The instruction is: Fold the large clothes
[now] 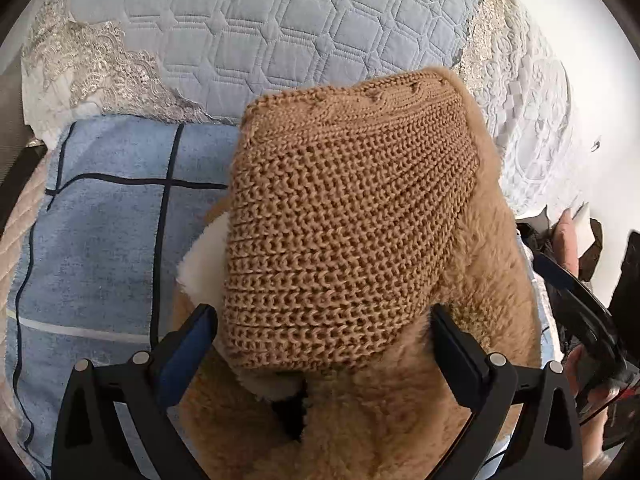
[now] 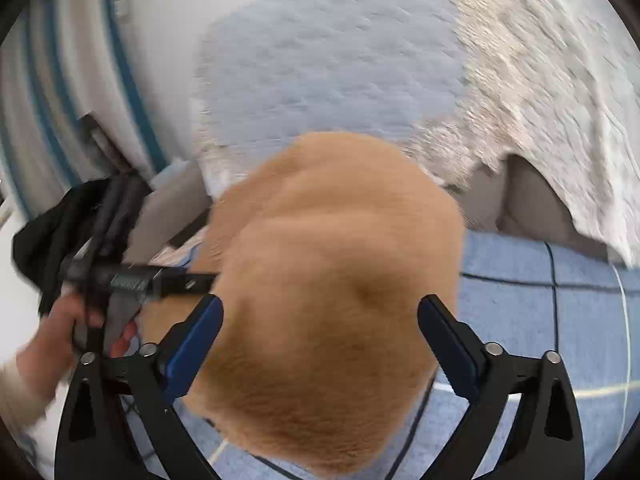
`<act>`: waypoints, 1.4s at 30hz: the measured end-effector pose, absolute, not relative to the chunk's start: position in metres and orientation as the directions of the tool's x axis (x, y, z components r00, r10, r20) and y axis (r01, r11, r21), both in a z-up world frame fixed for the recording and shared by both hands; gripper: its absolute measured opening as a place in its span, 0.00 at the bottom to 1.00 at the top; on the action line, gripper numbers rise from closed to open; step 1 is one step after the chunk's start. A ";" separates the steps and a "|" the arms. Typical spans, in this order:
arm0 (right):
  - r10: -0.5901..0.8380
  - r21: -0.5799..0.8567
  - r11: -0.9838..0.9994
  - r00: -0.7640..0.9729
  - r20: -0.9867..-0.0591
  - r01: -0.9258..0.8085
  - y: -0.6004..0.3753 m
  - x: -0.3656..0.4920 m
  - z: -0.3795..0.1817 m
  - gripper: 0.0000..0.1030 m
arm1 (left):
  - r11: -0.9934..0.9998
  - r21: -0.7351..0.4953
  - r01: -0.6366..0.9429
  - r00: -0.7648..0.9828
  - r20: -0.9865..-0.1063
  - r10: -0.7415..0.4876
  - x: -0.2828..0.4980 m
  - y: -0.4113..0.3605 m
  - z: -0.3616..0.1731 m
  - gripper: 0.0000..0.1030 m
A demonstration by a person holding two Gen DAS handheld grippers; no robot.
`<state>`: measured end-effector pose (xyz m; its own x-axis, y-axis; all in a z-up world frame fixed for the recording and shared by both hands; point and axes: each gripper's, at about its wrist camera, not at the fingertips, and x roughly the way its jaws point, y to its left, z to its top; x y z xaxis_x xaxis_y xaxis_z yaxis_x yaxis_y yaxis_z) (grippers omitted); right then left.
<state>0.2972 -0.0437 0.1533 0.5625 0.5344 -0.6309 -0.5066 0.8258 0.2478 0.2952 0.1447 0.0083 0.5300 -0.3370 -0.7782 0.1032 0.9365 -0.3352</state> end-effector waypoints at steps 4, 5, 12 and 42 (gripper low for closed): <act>0.520 0.260 0.835 0.543 -0.660 -0.485 -0.022 0.305 0.129 0.65 | 0.970 -0.224 0.091 0.556 -0.797 -0.236 0.296 0.130 0.006 1.00; 0.514 0.246 0.838 0.555 -0.654 -0.487 -0.019 0.300 0.127 0.65 | 0.977 -0.189 0.100 0.572 -0.793 -0.212 0.294 0.132 0.005 1.00; 0.454 0.134 0.853 0.588 -0.669 -0.505 0.000 0.309 0.095 0.66 | 0.955 -0.291 0.063 0.495 -0.822 -0.283 0.310 0.146 -0.037 1.00; 0.445 0.197 0.888 0.667 -0.598 -0.416 -0.038 0.293 0.142 0.75 | 0.981 -0.187 0.050 0.709 -0.686 -0.167 0.251 0.136 0.023 1.00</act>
